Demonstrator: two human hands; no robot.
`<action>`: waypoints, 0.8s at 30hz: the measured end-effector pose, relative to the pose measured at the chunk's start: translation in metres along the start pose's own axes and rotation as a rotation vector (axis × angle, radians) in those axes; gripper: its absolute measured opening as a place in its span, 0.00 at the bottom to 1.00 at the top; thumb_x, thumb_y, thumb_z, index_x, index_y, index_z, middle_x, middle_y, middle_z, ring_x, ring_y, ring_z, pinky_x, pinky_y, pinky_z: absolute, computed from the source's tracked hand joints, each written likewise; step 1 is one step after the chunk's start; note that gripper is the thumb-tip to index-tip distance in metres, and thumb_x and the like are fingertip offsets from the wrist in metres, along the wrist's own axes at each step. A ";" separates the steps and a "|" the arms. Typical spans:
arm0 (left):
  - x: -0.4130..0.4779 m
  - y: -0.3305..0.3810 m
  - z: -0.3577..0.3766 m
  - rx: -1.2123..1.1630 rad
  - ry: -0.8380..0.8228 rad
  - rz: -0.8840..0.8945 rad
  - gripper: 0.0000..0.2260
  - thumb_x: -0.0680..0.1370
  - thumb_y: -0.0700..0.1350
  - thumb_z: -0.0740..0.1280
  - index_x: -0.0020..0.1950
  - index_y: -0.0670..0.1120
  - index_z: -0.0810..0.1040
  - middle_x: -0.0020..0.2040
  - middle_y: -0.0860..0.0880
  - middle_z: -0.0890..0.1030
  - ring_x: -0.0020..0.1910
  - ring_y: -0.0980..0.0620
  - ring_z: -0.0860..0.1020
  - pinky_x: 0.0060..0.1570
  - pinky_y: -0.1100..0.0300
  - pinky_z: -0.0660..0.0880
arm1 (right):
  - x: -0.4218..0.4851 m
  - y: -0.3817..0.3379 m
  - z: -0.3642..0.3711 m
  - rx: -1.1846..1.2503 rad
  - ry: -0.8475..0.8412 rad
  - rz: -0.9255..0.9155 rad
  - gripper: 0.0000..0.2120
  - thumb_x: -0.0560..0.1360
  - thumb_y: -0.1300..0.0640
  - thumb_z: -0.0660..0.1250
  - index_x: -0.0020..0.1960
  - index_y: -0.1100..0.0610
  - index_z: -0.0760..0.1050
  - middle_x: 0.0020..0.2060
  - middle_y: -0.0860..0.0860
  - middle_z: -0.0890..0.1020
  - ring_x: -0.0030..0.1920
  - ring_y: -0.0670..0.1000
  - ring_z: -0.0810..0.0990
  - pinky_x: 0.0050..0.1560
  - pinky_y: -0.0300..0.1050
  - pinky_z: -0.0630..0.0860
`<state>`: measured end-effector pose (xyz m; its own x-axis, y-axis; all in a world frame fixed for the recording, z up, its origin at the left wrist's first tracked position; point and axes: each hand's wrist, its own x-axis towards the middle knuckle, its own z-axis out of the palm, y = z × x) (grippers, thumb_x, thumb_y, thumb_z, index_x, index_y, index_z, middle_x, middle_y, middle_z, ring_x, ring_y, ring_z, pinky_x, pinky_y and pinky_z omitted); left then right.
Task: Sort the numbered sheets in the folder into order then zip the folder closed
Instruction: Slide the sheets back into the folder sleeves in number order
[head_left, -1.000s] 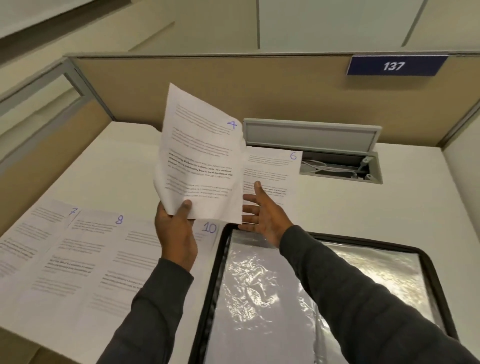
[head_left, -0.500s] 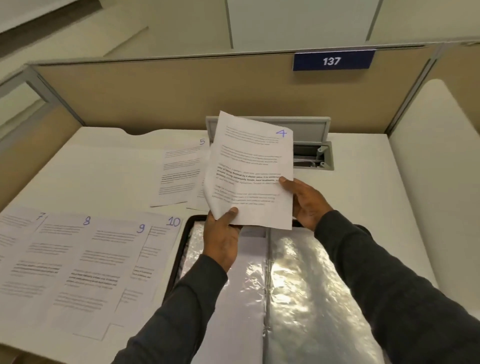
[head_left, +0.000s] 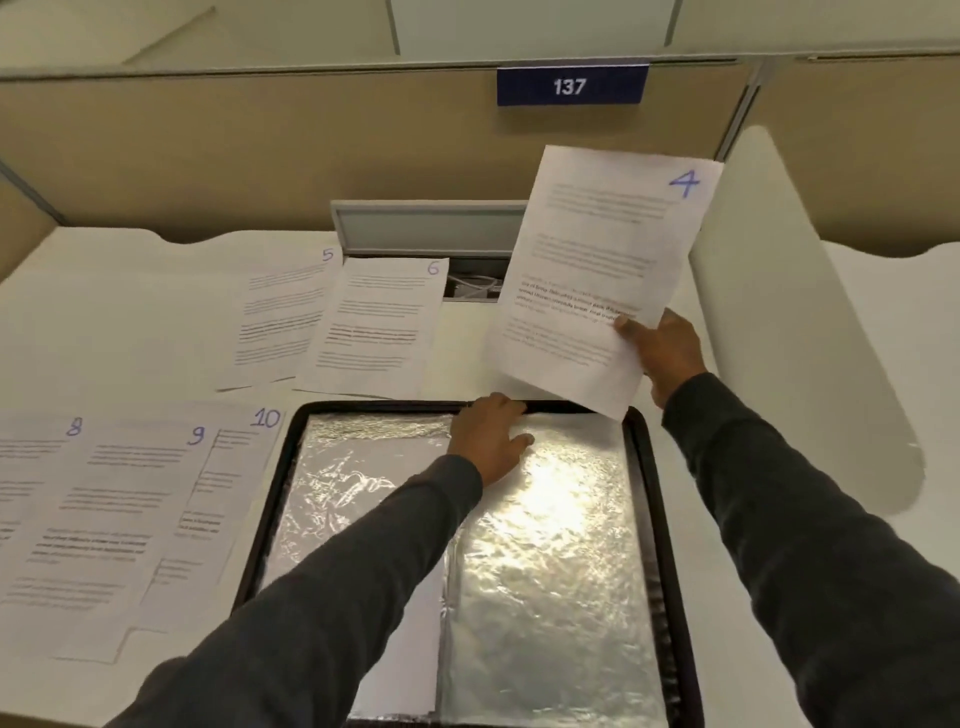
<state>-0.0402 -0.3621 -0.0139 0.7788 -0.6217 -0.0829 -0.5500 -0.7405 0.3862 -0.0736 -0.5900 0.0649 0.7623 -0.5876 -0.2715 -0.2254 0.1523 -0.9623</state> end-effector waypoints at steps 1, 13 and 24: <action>0.003 0.001 0.003 0.064 -0.030 0.018 0.21 0.77 0.54 0.67 0.68 0.49 0.74 0.63 0.47 0.75 0.60 0.45 0.74 0.59 0.52 0.71 | 0.001 -0.002 -0.003 0.007 0.023 -0.011 0.16 0.78 0.58 0.72 0.64 0.55 0.78 0.57 0.51 0.83 0.55 0.53 0.83 0.57 0.50 0.80; 0.007 0.003 0.001 0.005 0.093 0.131 0.05 0.77 0.39 0.66 0.44 0.42 0.82 0.44 0.45 0.76 0.45 0.43 0.73 0.41 0.55 0.65 | -0.008 -0.013 -0.009 0.126 0.080 -0.084 0.10 0.79 0.61 0.69 0.60 0.54 0.79 0.51 0.47 0.84 0.52 0.50 0.84 0.45 0.39 0.81; -0.007 0.013 -0.011 -0.183 0.109 0.184 0.03 0.79 0.42 0.65 0.50 0.46 0.78 0.46 0.49 0.81 0.47 0.49 0.76 0.48 0.54 0.72 | -0.018 -0.014 0.021 0.265 0.037 -0.044 0.13 0.79 0.61 0.69 0.63 0.54 0.77 0.55 0.51 0.84 0.53 0.51 0.84 0.49 0.45 0.82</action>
<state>-0.0496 -0.3642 0.0014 0.7042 -0.7030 0.0996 -0.6293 -0.5531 0.5459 -0.0711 -0.5646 0.0834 0.7437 -0.6264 -0.2335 -0.0222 0.3259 -0.9451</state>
